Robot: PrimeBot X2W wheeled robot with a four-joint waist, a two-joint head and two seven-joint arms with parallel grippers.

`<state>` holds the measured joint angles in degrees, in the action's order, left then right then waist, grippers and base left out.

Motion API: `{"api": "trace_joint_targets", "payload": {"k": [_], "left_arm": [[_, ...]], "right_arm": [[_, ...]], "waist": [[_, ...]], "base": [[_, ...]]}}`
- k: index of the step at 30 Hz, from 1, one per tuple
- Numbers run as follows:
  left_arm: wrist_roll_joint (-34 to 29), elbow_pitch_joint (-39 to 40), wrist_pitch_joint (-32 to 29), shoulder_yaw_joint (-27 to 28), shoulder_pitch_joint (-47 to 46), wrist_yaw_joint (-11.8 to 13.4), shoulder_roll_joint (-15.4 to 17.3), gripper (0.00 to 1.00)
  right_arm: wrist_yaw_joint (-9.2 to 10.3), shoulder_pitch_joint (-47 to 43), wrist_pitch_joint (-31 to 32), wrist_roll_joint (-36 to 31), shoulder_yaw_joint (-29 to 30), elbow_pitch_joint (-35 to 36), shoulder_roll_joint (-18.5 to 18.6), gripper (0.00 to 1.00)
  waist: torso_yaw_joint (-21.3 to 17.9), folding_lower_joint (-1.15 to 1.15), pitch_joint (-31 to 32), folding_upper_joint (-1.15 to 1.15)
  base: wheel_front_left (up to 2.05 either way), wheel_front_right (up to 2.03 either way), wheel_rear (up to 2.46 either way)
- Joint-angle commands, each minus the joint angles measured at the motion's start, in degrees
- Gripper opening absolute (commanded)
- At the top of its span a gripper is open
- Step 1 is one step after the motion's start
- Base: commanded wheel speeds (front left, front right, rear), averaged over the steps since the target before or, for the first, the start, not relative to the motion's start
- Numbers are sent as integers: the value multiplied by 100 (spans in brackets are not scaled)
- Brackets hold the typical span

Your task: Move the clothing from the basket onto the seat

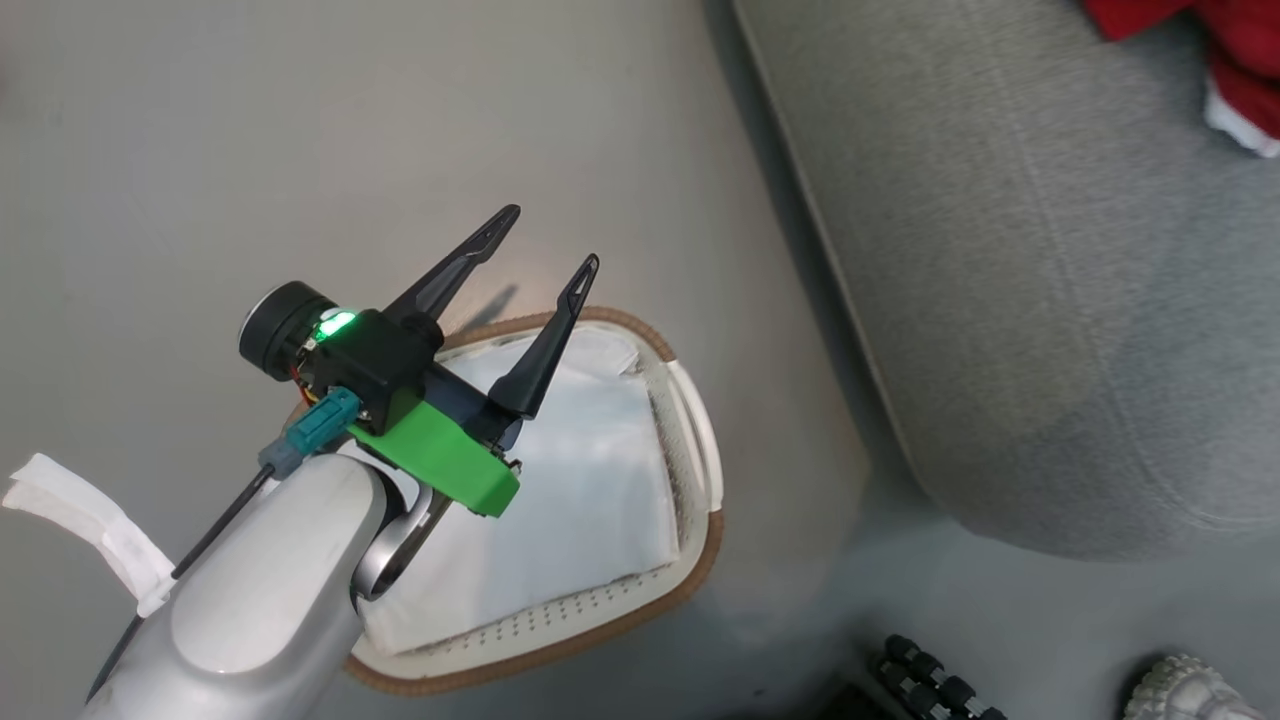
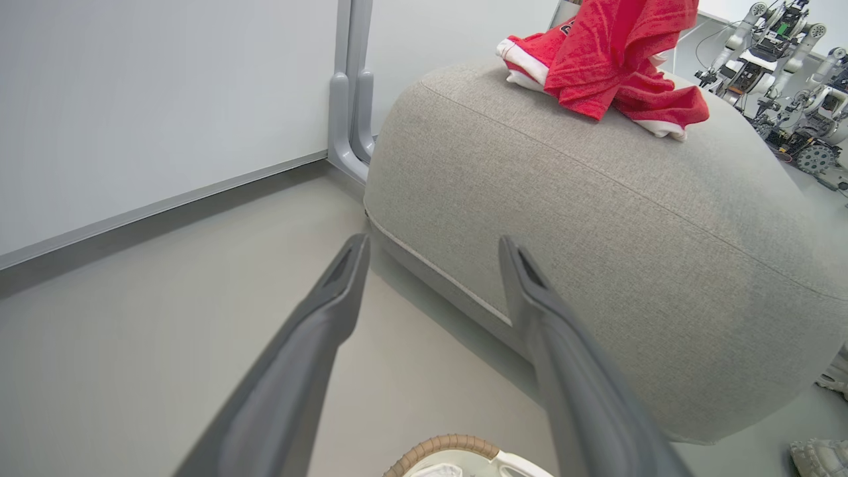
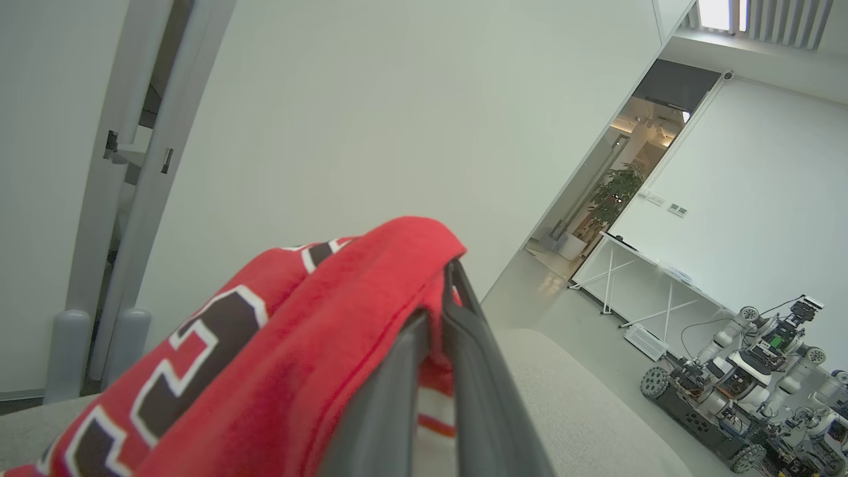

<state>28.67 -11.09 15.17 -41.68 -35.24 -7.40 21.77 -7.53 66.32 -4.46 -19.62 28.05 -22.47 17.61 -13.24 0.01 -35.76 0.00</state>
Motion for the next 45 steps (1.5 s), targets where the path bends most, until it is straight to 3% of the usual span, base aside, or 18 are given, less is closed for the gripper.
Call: {"api": "trace_joint_targets", "payload": {"k": [1,7,9,10,17,24,36,45], "left_arm": [[99,49,-5,13,-102,-16,31,100],[194,-33,-5,144,6,-17,80,100],[203,-89,-5,183,75,-17,80,100],[207,-121,-5,211,101,-17,78,100],[170,-401,-5,480,401,-17,-45,100],[110,-743,-5,850,865,-17,-289,100],[-148,-1260,-5,1709,1642,-17,-755,100],[-700,-1456,-5,2756,2129,-17,-1098,100]], "right_arm": [[8,-107,3,-125,159,-55,-64,0],[8,-654,-228,-563,964,-257,-564,0],[8,-887,-400,-647,1160,-399,-714,56],[8,-977,-492,-650,1258,-461,-762,100],[8,-1786,-951,-555,1694,-897,-960,100],[9,-2650,-1074,-152,1469,-981,-935,100],[8,-4196,-1080,865,83,-304,-1223,100],[8,-4593,-1081,1739,-1214,-49,-1416,100]], "waist": [[663,-1,-710,0],[672,-1,-738,0],[632,-1,-657,0],[612,-1,-610,0],[453,-1,26,0],[428,-1,792,0],[730,-1,1933,0],[1077,-1,2482,0]], "base": [[0,0,0],[0,0,0],[0,0,0],[0,0,0],[0,0,0],[0,0,0],[0,0,0],[0,0,0]]}}
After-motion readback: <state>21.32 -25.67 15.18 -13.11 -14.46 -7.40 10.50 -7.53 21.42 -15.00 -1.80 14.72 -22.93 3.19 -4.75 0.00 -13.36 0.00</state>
